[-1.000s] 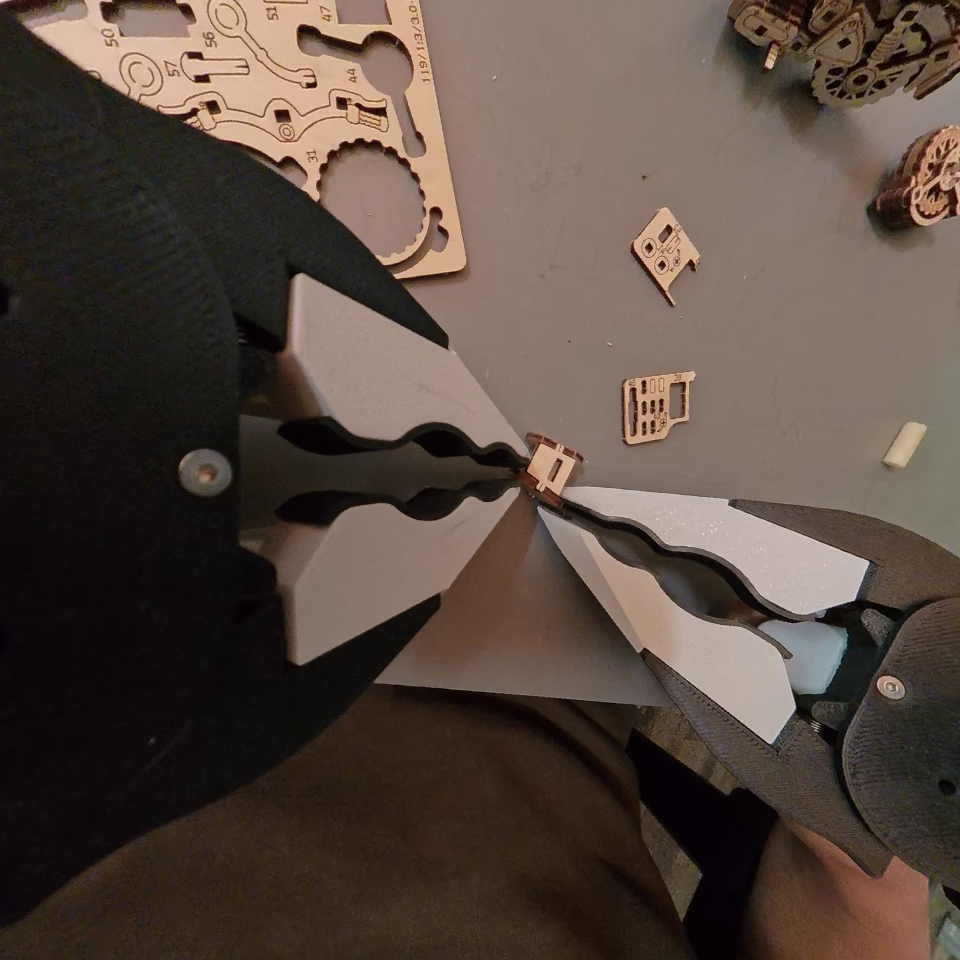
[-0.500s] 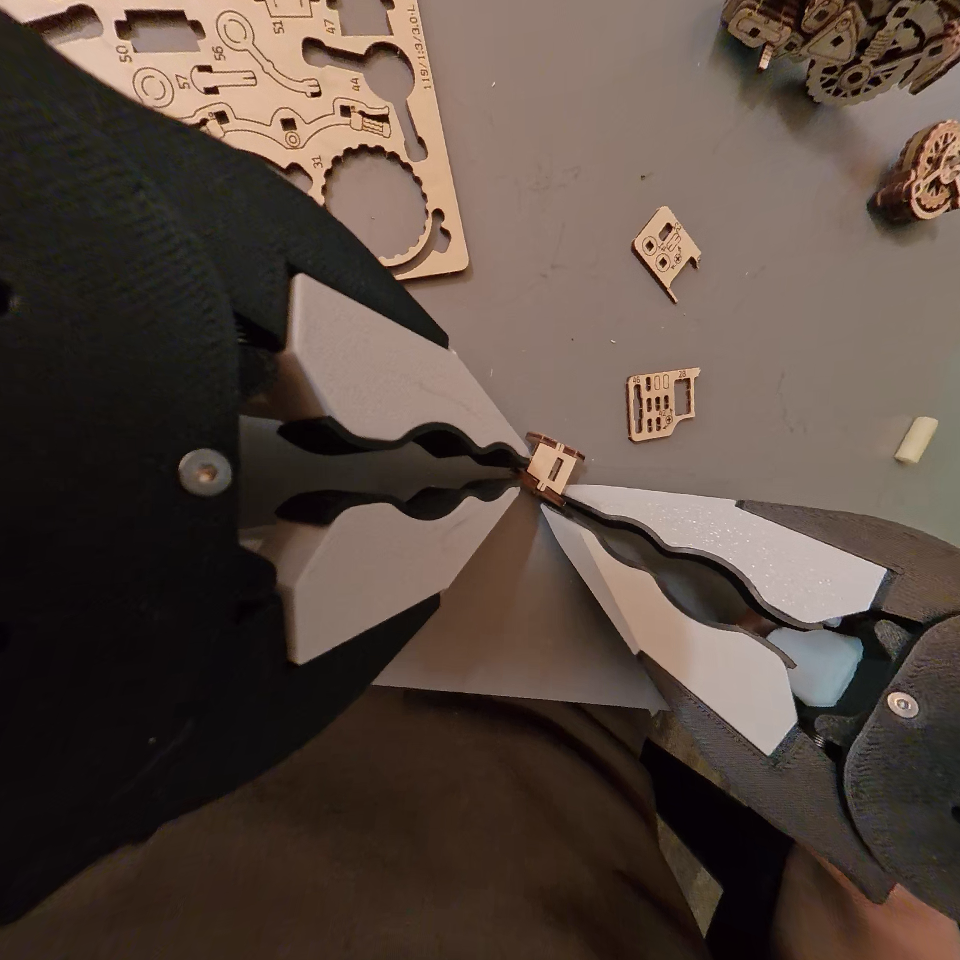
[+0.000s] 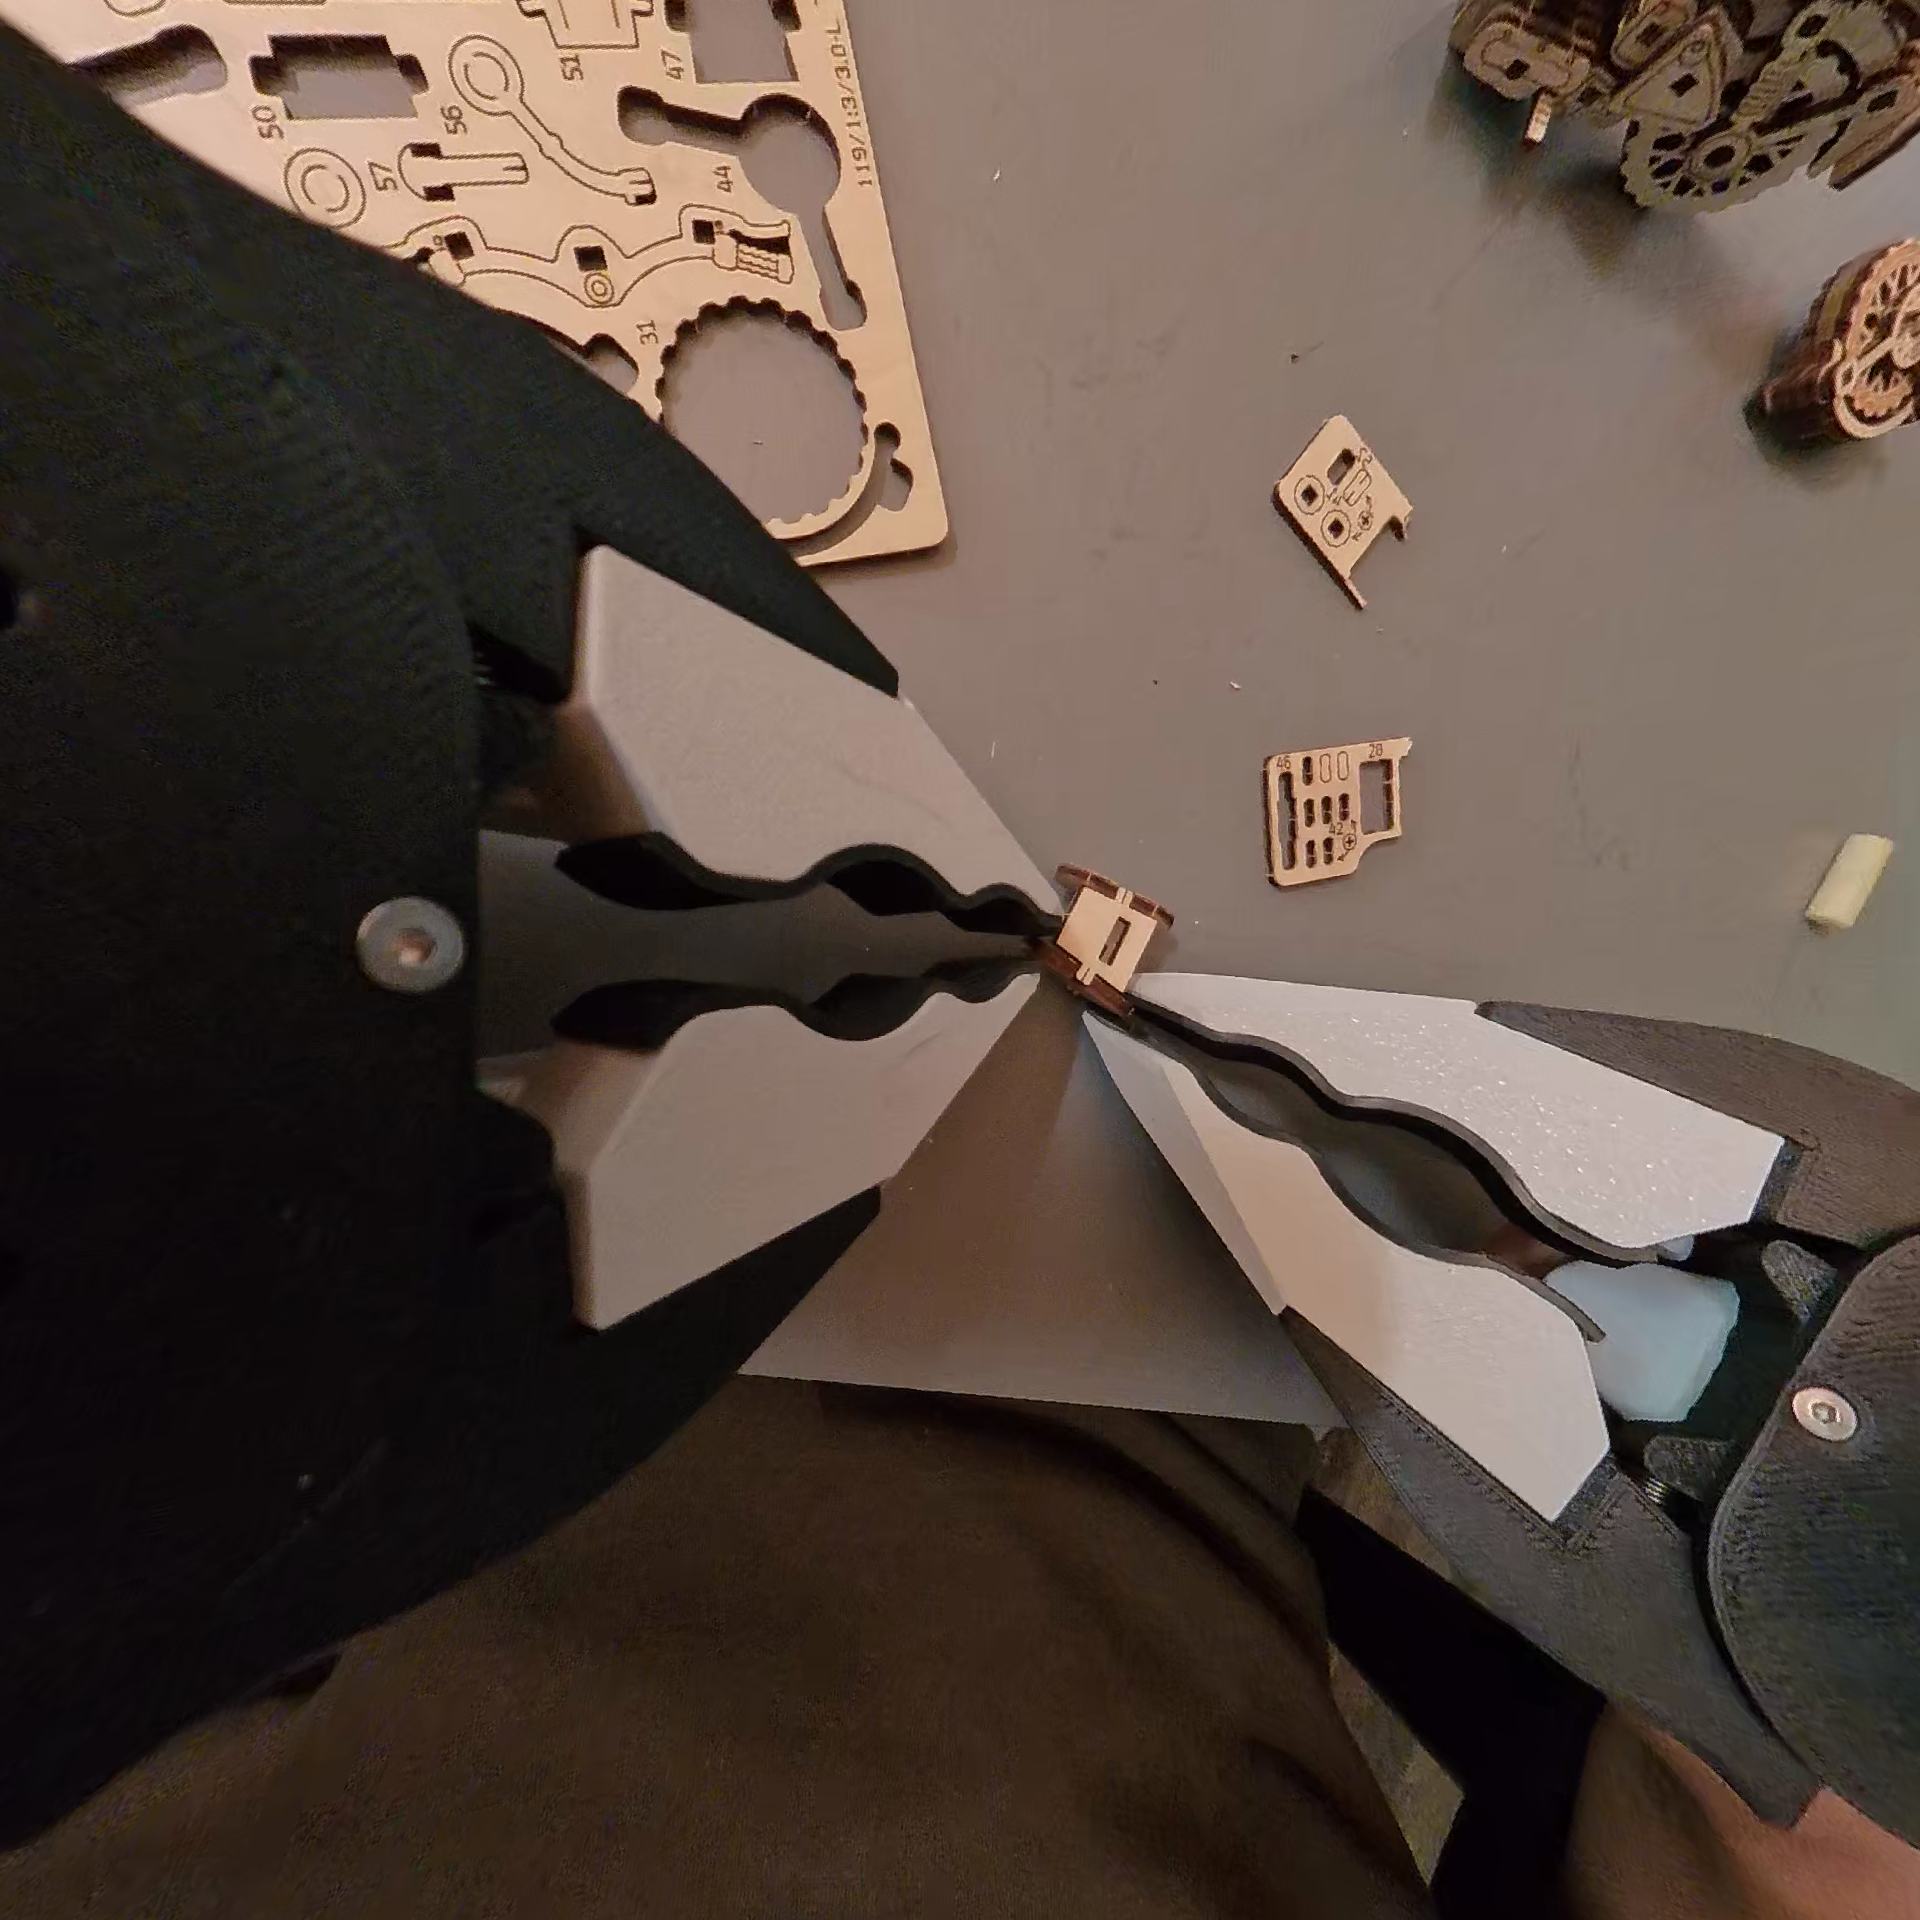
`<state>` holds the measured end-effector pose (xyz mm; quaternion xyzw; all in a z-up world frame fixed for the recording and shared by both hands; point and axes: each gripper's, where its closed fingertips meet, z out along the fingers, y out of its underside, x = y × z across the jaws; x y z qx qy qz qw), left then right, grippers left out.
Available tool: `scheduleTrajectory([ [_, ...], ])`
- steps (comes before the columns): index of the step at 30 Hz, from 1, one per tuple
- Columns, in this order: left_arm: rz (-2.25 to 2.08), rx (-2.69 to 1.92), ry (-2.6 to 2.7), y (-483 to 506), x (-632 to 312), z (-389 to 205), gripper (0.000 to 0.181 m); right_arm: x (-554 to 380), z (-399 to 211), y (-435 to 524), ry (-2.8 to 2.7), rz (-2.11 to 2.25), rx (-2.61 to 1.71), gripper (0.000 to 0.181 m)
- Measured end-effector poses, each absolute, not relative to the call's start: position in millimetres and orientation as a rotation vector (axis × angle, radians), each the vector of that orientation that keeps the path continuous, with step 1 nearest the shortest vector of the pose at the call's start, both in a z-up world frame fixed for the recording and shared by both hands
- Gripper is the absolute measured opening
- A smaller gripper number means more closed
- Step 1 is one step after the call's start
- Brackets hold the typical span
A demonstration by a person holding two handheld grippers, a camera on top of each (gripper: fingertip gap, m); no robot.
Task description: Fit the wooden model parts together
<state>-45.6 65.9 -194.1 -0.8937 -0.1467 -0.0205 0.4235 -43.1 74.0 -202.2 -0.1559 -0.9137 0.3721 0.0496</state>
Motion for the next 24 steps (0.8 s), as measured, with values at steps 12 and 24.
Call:
scheduleTrajectory([
  [12,-0.070,-2.248,-0.371,66,-44,-197,0.002,-43,-203,78,-2.790,1.145,-0.505,0.012],
  [24,-0.095,-2.233,-0.385,67,-44,-196,0.002,-52,-197,81,-2.718,1.206,-0.499,0.042],
])
